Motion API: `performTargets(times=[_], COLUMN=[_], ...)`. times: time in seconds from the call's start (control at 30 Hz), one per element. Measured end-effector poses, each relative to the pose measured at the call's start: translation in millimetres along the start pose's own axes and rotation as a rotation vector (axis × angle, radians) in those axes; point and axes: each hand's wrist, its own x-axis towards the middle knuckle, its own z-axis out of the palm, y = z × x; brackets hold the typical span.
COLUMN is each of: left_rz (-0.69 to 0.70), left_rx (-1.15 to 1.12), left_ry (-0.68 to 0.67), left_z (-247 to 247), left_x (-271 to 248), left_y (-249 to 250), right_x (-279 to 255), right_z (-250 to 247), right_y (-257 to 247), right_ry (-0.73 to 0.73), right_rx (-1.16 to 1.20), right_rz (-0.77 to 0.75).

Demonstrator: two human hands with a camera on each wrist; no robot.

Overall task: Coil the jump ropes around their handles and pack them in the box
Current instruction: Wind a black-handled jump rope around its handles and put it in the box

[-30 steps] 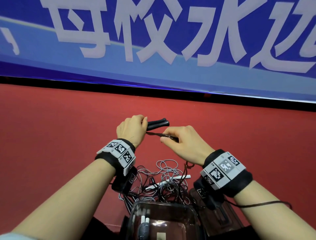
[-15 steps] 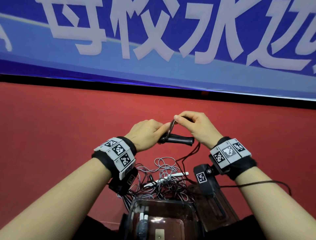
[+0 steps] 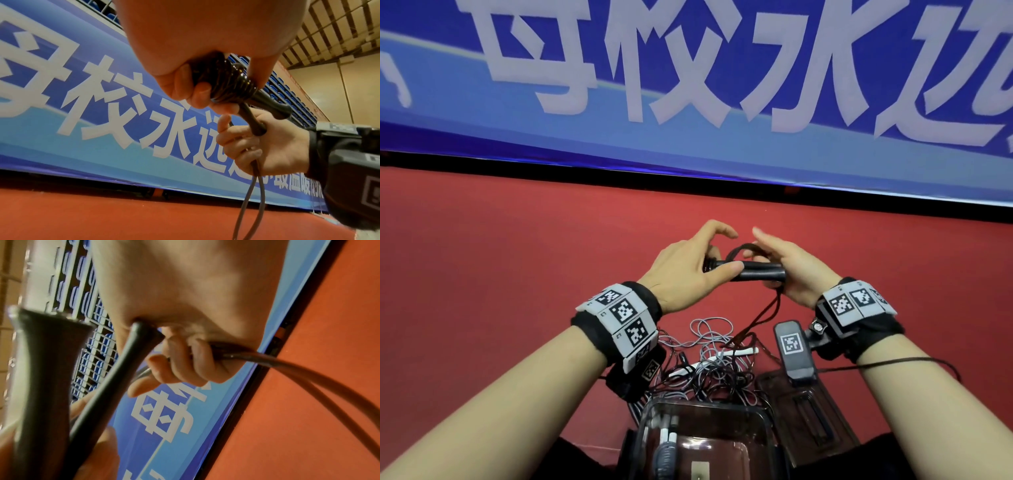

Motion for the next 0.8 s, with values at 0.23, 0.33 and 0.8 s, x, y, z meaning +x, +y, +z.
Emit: performTargets(times=[0.23,0.33,0.8], left_rz=[0.005,-0.068,-0.548], left_rx=[-0.416,-0.419,0.041], left_ry=[0.233,0.317,0.408], left_z=[0,0,2], left_x=[12,17,23], left_y=[0,-4,-43], right_x=[3,2,-18], right_z=[13,20,48], right_y=[9,12,4], right_ry=[-0.022,-0.007,-0.018], right_rx=[-0.080,-0.273,-0.792], right_rz=[0.079,0.014,-0.387])
